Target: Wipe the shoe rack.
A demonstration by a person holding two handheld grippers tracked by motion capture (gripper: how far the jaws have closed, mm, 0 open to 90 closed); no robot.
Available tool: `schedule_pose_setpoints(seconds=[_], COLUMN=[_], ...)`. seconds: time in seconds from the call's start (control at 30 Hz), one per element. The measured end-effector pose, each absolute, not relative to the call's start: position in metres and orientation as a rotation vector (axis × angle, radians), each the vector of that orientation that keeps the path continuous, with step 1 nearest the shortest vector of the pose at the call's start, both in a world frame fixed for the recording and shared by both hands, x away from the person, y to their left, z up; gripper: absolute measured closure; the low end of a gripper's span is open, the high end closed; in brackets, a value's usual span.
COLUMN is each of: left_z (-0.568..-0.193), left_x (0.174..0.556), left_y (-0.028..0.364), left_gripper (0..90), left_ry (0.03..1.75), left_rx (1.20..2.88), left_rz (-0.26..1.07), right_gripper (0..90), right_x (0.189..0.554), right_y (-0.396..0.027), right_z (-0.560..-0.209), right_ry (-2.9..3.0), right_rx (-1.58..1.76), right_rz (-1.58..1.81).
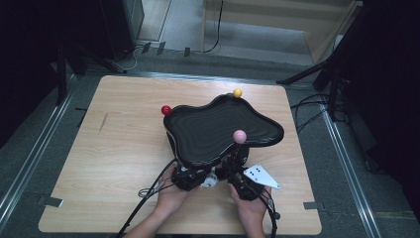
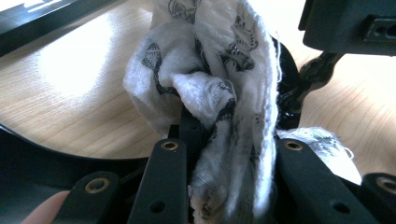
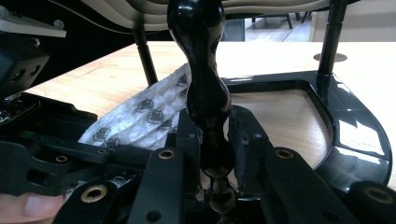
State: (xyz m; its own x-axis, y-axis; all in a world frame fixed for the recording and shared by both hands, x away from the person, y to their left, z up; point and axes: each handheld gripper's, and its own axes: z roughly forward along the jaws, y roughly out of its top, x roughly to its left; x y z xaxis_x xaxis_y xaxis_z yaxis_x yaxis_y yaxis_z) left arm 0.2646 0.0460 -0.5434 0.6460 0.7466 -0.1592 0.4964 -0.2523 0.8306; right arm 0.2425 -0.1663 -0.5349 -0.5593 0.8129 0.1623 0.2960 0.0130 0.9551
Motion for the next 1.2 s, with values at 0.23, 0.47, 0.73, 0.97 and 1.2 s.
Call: schedule_pose_setpoints(seconds=[0.23,0.47,0.73,0.97,1.2], left_z=[-0.543,-0.542,-0.544,-0.545,-0.549], left_x=[0.266,0.270,0.258,0.256,0.257], left_y=[0.066,0.096,0.058,0.028,0.038], left_gripper=[74.1,74.1,75.3,75.1,76.4], left_ry=[1.036,1.089,1.041,1.043,1.065], left_rx=[1.905,1.892,1.883,1.854,1.793], left_rz=[0.312,0.333,0.290,0.204,0.157], right_gripper=[70.1,74.7,75.4,75.4,75.4], right_x=[0.244,0.243,0.241,0.241,0.240], right_y=[-0.168,-0.171,-0.169,-0.169,-0.168], right_z=[-0.532,-0.515,-0.515,-0.515,-0.515], right_ry=[1.867,1.821,1.818,1.813,1.814], right_rx=[1.161,1.137,1.121,1.122,1.108], right_rz=[1.597,1.681,1.655,1.651,1.641])
